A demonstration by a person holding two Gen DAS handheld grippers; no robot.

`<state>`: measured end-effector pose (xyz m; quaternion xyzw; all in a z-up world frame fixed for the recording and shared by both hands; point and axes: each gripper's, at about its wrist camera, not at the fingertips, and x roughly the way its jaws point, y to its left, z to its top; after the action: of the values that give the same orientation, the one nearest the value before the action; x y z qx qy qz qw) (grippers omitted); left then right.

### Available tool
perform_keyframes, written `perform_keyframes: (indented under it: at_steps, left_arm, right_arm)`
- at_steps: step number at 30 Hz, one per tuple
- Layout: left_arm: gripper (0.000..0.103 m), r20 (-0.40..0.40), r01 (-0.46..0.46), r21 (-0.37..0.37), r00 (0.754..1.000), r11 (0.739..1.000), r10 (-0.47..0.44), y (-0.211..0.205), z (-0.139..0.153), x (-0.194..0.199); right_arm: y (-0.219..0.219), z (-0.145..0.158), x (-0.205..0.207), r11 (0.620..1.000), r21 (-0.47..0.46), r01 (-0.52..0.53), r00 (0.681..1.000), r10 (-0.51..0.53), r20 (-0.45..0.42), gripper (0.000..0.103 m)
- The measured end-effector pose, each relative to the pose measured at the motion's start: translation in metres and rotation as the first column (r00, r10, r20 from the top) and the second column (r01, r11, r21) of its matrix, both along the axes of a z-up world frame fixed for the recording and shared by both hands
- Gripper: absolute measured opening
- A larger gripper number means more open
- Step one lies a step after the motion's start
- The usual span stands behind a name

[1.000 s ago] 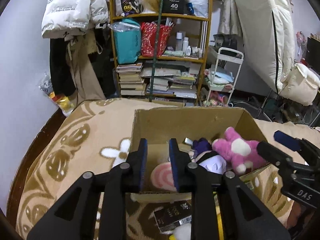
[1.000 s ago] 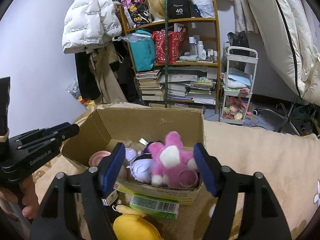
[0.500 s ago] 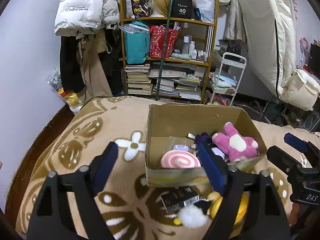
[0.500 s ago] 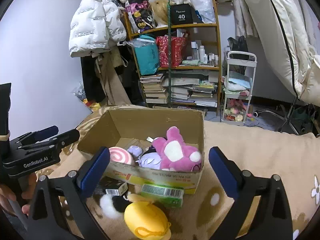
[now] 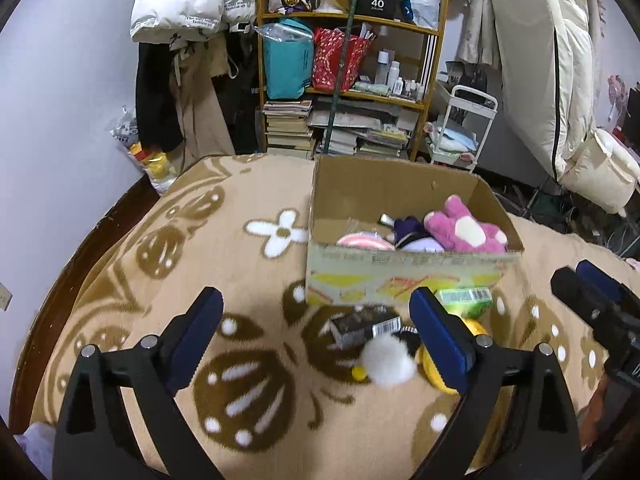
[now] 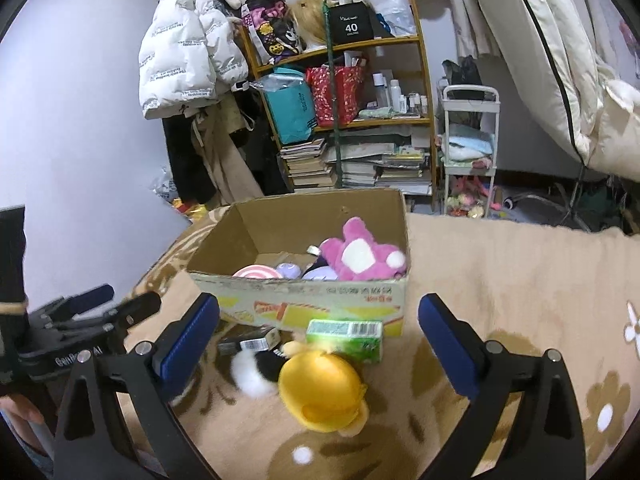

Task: Organize soft objects
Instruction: 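Move both grippers down toward the yellow plush and white pompom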

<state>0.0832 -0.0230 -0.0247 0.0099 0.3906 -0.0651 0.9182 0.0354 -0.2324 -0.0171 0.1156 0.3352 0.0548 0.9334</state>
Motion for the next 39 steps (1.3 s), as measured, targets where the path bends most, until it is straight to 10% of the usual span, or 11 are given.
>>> perform_keyframes:
  at_steps: [39]
  left_arm:
    - [0.093,-0.148,0.043,0.064,0.988,0.997,-0.033,-0.012,-0.042,0.005]
  right_arm:
    - [-0.002,-0.044,0.014,0.998,0.017,0.060,0.985,-0.056,-0.161,0.103]
